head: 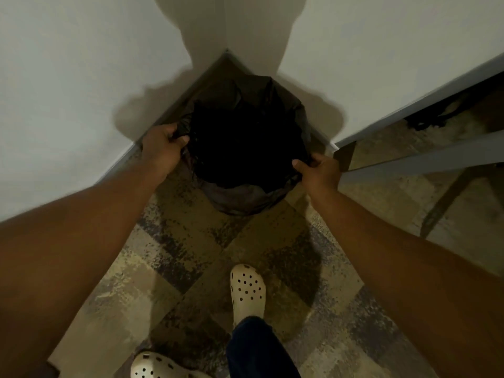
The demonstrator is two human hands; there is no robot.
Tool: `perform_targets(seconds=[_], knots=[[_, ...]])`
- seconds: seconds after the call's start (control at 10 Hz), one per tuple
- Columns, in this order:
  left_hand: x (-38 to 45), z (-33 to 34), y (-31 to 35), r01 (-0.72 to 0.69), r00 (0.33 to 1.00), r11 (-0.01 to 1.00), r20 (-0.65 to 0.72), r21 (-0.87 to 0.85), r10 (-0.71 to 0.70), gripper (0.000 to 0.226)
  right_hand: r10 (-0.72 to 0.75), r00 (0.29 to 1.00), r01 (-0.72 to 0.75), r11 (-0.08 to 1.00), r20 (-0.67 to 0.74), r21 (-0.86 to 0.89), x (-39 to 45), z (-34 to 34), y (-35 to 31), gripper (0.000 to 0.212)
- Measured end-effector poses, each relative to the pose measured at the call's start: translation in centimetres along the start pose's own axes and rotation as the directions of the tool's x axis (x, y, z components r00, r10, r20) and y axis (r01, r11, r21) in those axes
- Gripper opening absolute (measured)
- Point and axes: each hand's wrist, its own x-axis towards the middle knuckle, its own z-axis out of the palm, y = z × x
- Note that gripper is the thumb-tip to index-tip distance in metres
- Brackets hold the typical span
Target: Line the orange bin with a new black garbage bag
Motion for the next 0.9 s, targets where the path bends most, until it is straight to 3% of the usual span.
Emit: perform_targets(seconds=[0.2,0.6,0.7,0.8,0.9], knots=[[0.8,1.2,0.7,-0.011,1.000,1.000,0.011,-0.012,0.011,0.031,0.032,0.999,-0.032,0.999,-0.020,0.020,1.5,0.1,-0.2,0.032],[1.8,1.7,0.2,0.071,0.997,0.989,0.035,-0.127,-0.067,0.031,0.040,0.998,-0.043,0.997,0.042,0.069,2.2,-0.5,0.5,0.042],[1.8,1.7,0.0,0.068,0.997,0.994,0.053,-0.087,-0.063,0.029,0.015,0.996,-0.019,0.999,0.092,0.048,1.7,-0.6,0.3,0.043],[0.6,1.7,0.5,-0.015,1.000,0.995,0.020,0.100,0.013,0.042,-0.058,0.994,0.069,0.989,0.088,-0.128,0.3,-0.7,0.1,0.058],[-2.9,2.2,0.4,-0.307,0.943,0.796,0.053,0.521,0.328,0.070,-0.366,0.929,0.335,0.772,0.053,-0.541,-2.6,-0.8,0.7,0.077]])
